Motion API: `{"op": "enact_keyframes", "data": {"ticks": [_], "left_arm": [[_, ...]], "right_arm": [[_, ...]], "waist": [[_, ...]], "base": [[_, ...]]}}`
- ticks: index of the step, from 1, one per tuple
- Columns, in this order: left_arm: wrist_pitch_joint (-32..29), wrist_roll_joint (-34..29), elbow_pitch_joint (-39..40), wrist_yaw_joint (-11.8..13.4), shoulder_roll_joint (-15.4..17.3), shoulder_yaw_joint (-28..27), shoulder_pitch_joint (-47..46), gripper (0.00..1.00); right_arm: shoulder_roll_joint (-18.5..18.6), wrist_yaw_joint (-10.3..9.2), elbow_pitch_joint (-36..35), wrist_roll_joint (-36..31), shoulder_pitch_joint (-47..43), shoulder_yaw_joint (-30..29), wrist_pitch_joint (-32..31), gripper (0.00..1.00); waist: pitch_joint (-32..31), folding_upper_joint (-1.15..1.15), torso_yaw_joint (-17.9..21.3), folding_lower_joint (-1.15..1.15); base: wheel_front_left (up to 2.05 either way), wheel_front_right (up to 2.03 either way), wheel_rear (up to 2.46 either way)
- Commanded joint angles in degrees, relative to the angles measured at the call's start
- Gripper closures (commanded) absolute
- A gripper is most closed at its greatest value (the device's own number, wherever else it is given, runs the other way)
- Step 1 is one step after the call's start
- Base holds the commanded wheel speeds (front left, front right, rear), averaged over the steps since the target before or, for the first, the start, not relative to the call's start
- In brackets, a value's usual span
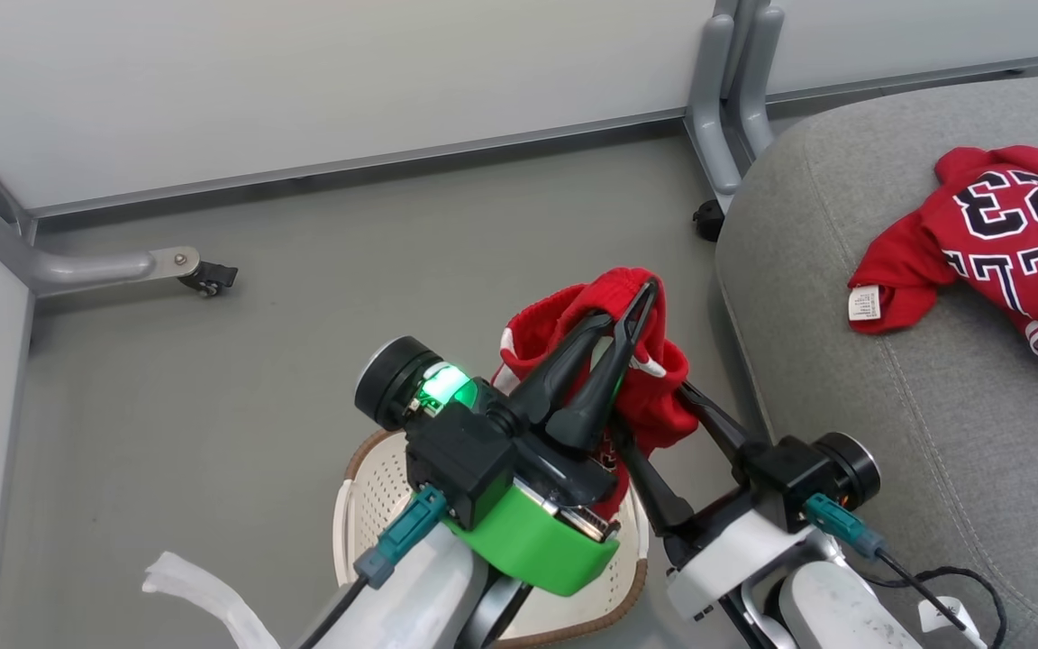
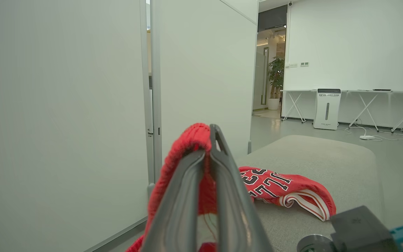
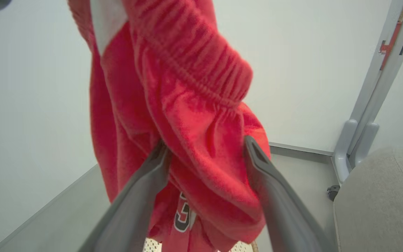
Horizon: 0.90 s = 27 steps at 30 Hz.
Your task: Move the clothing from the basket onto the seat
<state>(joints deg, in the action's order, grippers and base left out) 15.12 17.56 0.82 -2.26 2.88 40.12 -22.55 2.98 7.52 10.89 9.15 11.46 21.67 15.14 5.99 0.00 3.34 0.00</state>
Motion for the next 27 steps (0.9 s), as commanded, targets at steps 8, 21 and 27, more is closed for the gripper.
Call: {"op": "enact_keyframes", "data": {"ticks": [8, 21, 27], "left_arm": [[0.0, 1.2, -0.2, -0.1, 0.0, 0.4, -1.4, 1.0], [0.0, 1.6, -1.3, 0.4, 0.0, -0.3, -0.5, 0.61], [0.0, 1.5, -2.5, 0.6, 0.0, -0.9, 0.3, 0.0]], "right_arm": [[0.0, -0.06, 3.1, 0.5, 2.2, 1.4, 0.0, 0.0], [0.4, -0.06, 2.9, 1.9, 1.2, 3.7, 0.0, 1.0], [0.5, -0.06, 2.4, 2.7, 0.9, 3.4, 0.0, 1.0]], "waist": [[0.5, 0.0, -0.6, 0.0], [0.3, 0.0, -0.4, 0.0], [0.3, 0.0, -0.1, 0.0]], "base": [[0.0, 0.0, 0.0], [0.0, 0.0, 0.0], [0.0, 0.0, 0.0]]}}
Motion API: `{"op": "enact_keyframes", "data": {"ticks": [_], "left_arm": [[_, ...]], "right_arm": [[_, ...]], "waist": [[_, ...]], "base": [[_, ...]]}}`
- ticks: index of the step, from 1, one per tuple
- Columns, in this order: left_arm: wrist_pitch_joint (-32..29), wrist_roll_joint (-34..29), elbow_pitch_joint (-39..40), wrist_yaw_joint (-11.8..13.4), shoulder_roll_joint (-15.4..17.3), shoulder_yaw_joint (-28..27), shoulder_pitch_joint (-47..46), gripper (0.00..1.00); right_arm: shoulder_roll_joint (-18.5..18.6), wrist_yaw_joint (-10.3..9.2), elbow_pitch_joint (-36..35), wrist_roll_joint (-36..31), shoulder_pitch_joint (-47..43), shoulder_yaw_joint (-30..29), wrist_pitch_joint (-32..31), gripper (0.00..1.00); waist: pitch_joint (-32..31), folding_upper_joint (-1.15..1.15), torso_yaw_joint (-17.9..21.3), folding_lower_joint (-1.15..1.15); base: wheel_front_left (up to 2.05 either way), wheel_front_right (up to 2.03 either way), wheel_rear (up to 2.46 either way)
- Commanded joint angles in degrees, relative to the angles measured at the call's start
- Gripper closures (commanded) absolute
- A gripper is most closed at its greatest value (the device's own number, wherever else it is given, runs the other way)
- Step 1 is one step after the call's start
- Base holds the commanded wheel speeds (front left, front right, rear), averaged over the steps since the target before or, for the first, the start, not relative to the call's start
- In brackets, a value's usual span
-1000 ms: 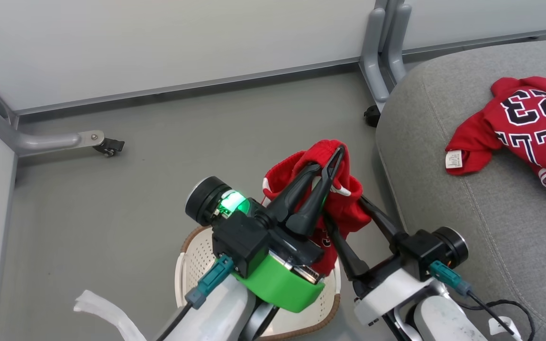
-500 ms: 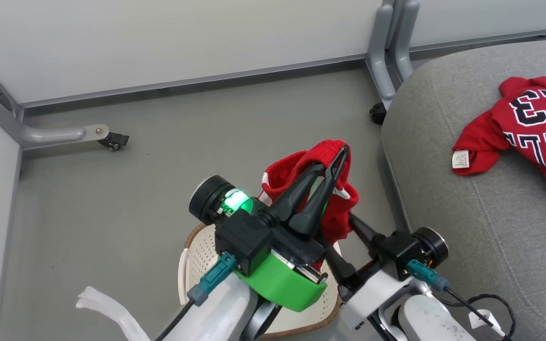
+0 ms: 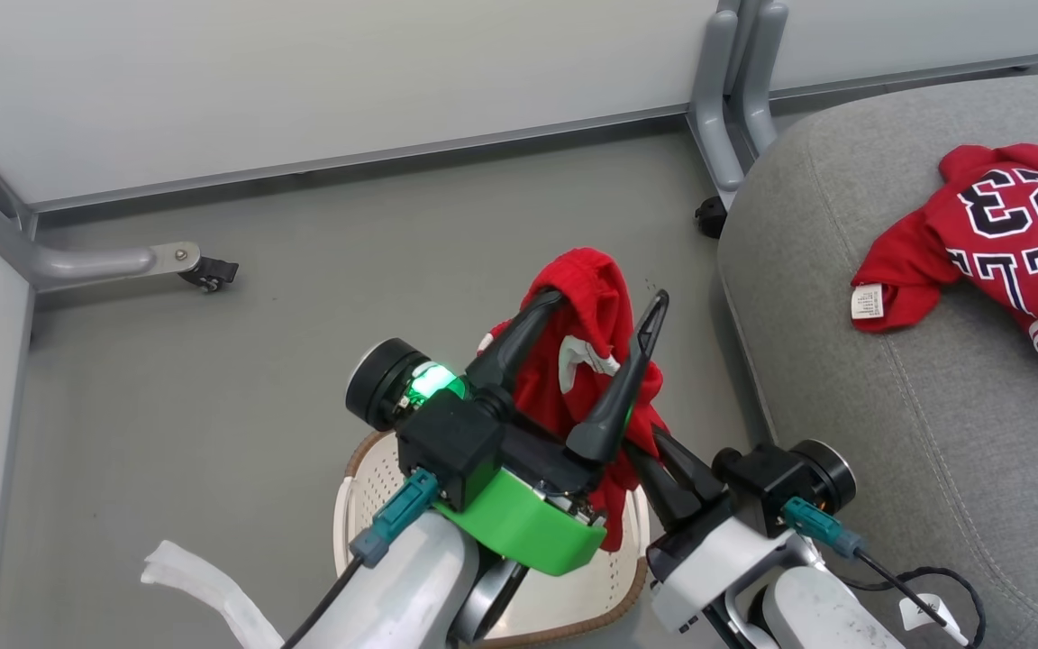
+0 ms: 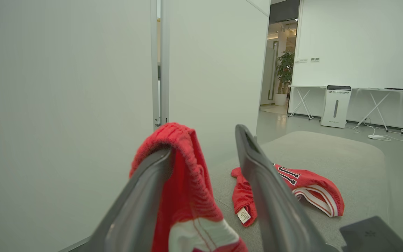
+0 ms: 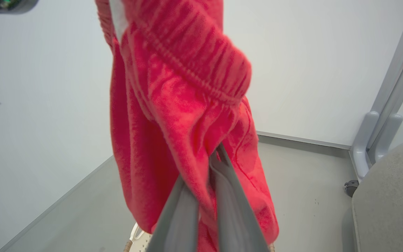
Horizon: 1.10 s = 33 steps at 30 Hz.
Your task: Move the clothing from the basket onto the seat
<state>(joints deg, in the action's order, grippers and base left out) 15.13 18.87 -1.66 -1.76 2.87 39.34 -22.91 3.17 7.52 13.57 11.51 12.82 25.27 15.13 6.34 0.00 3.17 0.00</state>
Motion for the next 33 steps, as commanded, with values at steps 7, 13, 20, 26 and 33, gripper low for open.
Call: {"op": "enact_keyframes", "data": {"ticks": [7, 13, 20, 26, 33], "left_arm": [[0.0, -0.2, -2.2, -0.2, 0.0, -0.5, 1.2, 0.0], [0.0, -0.4, -3.7, -0.4, 0.0, -1.0, 1.9, 0.0], [0.0, -0.9, -5.9, -1.1, 0.1, -1.4, 3.5, 0.0], [0.0, -1.7, -8.1, -1.1, 0.3, -2.2, 5.4, 0.0], [0.0, -4.0, -9.2, -1.3, 0.7, -3.3, 7.5, 0.0]], "right_arm": [[0.2, -0.06, -1.4, 1.4, -0.6, -0.6, 0.0, 1.0], [-0.1, -0.06, -3.4, 3.3, -1.1, -2.3, 0.0, 1.0], [-0.2, -0.06, -5.9, 7.6, -1.9, -6.4, 0.0, 1.0], [-0.2, -0.06, -8.0, 9.9, -1.9, -10.1, 0.0, 1.0], [-0.2, -0.06, -11.1, 9.7, -2.1, -12.9, 0.0, 1.0]], "waist": [[-0.2, 0.0, 0.5, 0.0], [-0.3, 0.0, 0.9, 0.0], [0.1, 0.0, 1.4, 0.0], [0.5, 0.0, 2.1, 0.0], [0.9, 0.0, 3.7, 0.0]], "base": [[0.0, 0.0, 0.0], [0.0, 0.0, 0.0], [0.0, 0.0, 0.0], [0.0, 0.0, 0.0], [0.0, 0.0, 0.0]]}}
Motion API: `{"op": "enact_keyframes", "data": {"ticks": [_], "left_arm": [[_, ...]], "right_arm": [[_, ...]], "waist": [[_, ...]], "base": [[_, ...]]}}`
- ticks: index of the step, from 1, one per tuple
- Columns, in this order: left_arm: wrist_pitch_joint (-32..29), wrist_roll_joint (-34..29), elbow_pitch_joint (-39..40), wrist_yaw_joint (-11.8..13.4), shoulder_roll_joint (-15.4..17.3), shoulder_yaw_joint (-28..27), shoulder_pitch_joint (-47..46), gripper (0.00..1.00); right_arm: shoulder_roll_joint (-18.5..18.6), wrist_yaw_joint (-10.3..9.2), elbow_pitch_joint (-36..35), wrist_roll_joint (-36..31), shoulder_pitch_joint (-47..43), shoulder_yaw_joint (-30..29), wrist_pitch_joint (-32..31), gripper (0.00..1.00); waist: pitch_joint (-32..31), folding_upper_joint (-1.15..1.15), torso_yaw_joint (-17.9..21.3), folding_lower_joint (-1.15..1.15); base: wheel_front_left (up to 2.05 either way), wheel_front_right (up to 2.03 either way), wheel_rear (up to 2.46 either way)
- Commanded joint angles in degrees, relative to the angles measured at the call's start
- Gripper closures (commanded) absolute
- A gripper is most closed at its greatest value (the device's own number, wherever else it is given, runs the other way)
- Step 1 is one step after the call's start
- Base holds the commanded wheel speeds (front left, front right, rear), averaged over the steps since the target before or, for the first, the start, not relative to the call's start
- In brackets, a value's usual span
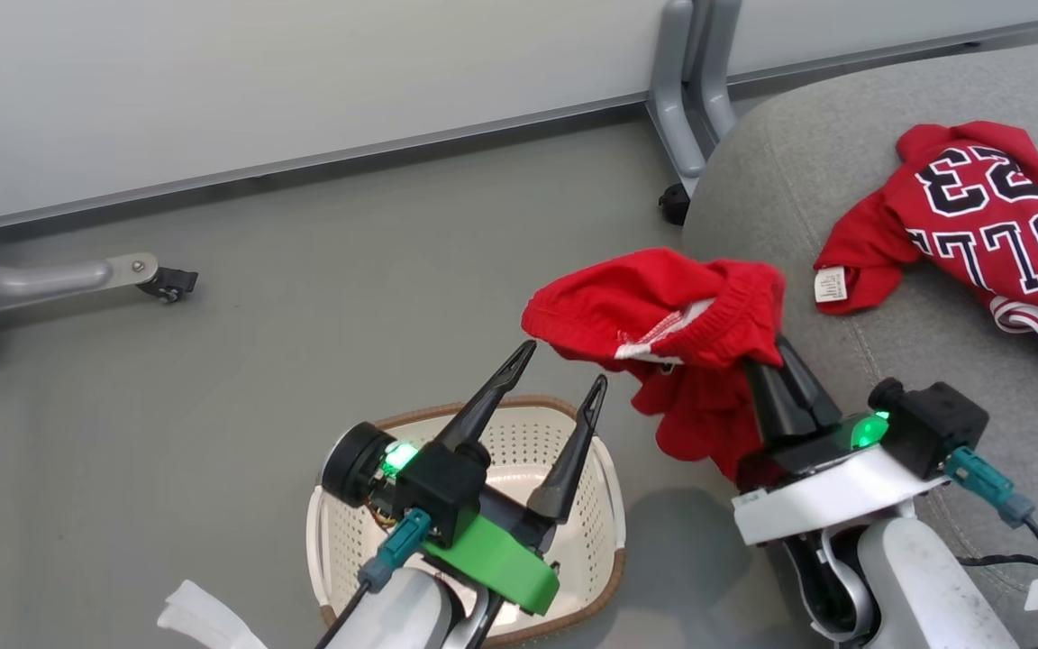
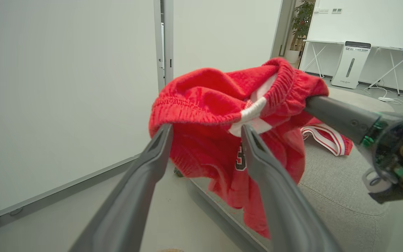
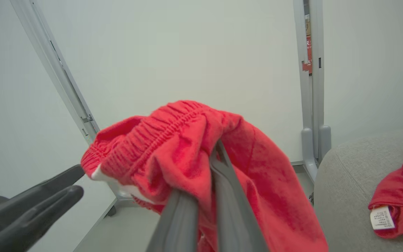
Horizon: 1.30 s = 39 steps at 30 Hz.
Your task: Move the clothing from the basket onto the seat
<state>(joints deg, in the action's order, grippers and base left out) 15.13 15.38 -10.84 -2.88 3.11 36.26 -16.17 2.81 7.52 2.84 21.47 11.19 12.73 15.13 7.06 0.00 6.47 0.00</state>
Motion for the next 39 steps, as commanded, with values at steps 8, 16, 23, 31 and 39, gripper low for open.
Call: {"op": "enact_keyframes", "data": {"ticks": [8, 16, 23, 31, 39], "left_arm": [[0.0, -3.8, 1.1, 0.3, 1.3, -2.8, 3.2, 0.0], [0.0, -5.4, 2.5, -0.6, 3.2, -5.0, 4.9, 0.0], [0.0, -6.4, 3.0, -1.4, 4.5, -5.8, 5.3, 0.0], [0.0, -7.4, 2.4, -2.1, 5.6, -5.5, 4.3, 0.0], [-0.3, -7.2, 1.3, -3.2, 6.3, -3.3, 2.1, 0.0]], "right_arm": [[0.2, -0.06, -5.6, 0.1, -2.1, -4.1, 0.0, 1.0], [0.1, -0.06, -10.4, 1.0, -3.7, -6.9, 0.0, 1.0], [0.1, -0.06, -13.7, 2.4, -5.5, -10.3, 0.0, 1.0], [0.1, -0.06, -14.9, 4.7, -7.9, -12.2, 0.0, 1.0], [0.1, -0.05, -16.4, 6.7, -9.1, -14.6, 0.0, 1.0]], "waist": [[1.7, 0.0, 4.8, 0.0], [4.5, 0.0, 11.1, 0.0], [6.8, 0.0, 16.7, 0.0], [8.5, 0.0, 22.9, 0.0], [10.7, 0.0, 26.4, 0.0]], "base": [[0.0, 0.0, 0.0], [0.0, 0.0, 0.0], [0.0, 0.0, 0.0], [0.0, 0.0, 0.0], [0.0, 0.0, 0.0]]}}
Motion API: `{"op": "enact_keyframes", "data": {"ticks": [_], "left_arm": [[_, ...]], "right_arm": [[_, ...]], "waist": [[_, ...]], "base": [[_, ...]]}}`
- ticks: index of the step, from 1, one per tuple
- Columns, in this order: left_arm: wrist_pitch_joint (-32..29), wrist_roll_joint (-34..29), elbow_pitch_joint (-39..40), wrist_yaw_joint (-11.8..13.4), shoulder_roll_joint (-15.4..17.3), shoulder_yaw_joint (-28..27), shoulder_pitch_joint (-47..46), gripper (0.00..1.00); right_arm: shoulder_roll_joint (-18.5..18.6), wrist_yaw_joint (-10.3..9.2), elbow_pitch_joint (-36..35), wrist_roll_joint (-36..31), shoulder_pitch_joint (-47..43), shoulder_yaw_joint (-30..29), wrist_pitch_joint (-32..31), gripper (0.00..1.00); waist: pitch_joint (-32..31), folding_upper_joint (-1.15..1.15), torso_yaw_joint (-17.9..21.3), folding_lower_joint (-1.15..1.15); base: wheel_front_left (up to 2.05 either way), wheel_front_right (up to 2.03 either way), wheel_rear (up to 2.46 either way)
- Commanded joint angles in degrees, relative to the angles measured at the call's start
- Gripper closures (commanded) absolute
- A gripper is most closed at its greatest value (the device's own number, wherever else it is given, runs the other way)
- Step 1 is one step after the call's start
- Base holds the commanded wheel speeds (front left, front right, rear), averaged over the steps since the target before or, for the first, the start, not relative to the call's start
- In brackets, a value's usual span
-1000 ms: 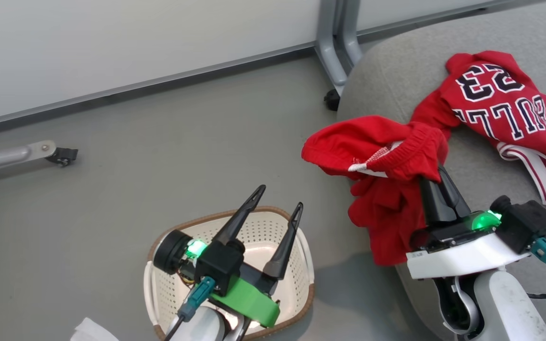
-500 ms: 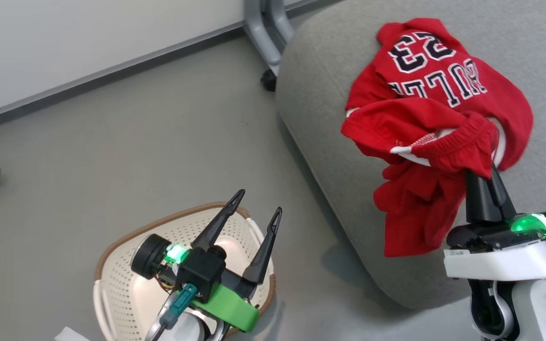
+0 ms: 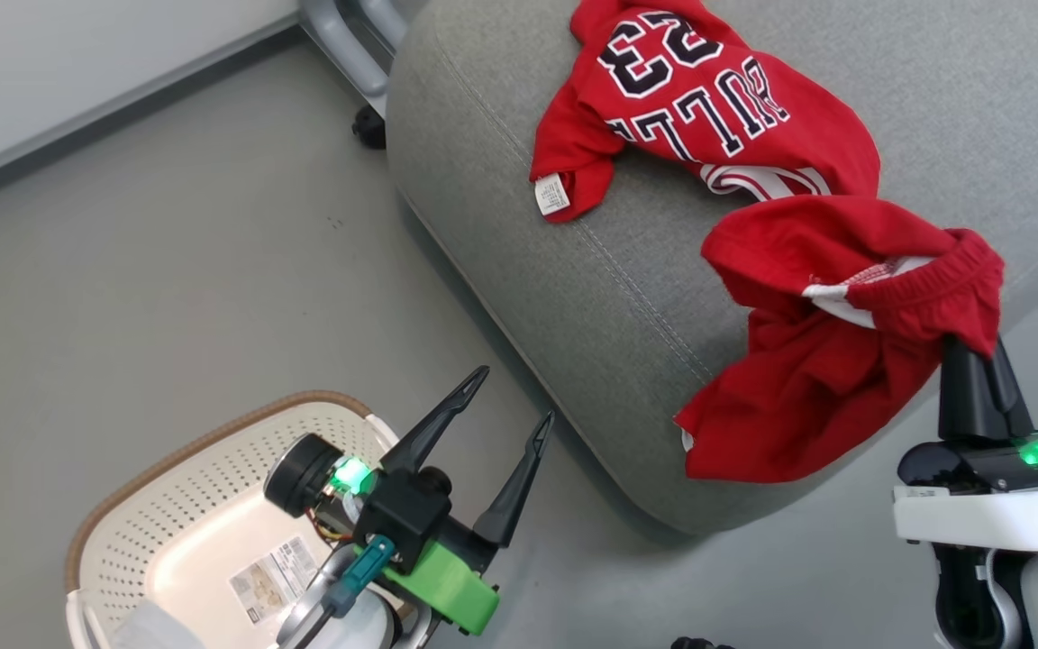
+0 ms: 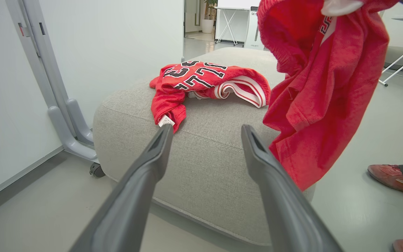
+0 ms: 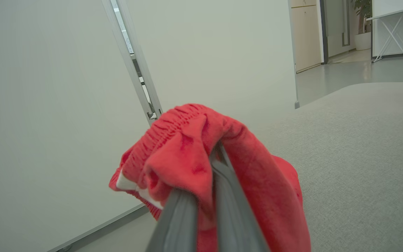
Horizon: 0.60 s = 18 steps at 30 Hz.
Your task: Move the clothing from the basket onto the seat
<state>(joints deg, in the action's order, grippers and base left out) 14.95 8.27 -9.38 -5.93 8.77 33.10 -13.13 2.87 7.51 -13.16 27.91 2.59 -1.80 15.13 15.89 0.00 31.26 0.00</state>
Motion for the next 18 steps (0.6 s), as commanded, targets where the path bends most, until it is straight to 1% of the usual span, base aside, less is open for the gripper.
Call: {"op": "enact_keyframes", "data": {"ticks": [1, 6, 12, 14, 16, 18], "left_arm": [[-0.1, 0.0, -0.4, -0.4, 0.7, 0.5, -1.5, 0.0], [-0.6, 0.7, -1.4, -1.1, 0.9, 2.9, -4.2, 0.0], [-0.4, 1.7, -1.1, -1.3, 2.7, 4.1, -5.8, 0.0], [-0.7, 2.1, -0.6, -1.4, 3.4, 4.5, -5.9, 0.0], [-1.1, 2.2, 0.2, -1.4, 4.2, 4.8, -6.2, 0.0], [-1.6, 2.4, 1.2, -1.4, 4.9, 5.0, -6.5, 0.0]], "right_arm": [[0.0, -0.04, -0.7, 0.6, -0.8, -0.8, 0.0, 1.0], [0.1, -0.04, -2.0, 2.1, -1.8, -3.4, 0.0, 1.0], [0.1, -0.05, -3.4, 3.1, -1.8, -4.3, 0.0, 1.0], [0.1, -0.05, -3.8, 3.9, -1.1, -5.3, 0.0, 1.0], [0.1, -0.05, -3.7, 6.3, 0.5, -7.0, 0.0, 1.0], [0.0, -0.04, -2.9, 6.8, 2.7, -8.4, 0.0, 1.0]], "waist": [[2.3, 0.0, 1.6, 0.0], [3.9, 0.0, 1.9, 0.0], [5.8, 0.0, 1.9, 0.0], [6.5, 0.0, 1.9, 0.0], [7.5, 0.0, 1.9, 0.0], [8.7, 0.0, 1.8, 0.0]], "base": [[0.0, 0.0, 0.0], [0.02, 0.02, 0.02], [0.15, 0.15, 0.15], [0.08, 0.08, 0.08], [0.08, 0.08, 0.08], [0.08, 0.08, 0.08]]}}
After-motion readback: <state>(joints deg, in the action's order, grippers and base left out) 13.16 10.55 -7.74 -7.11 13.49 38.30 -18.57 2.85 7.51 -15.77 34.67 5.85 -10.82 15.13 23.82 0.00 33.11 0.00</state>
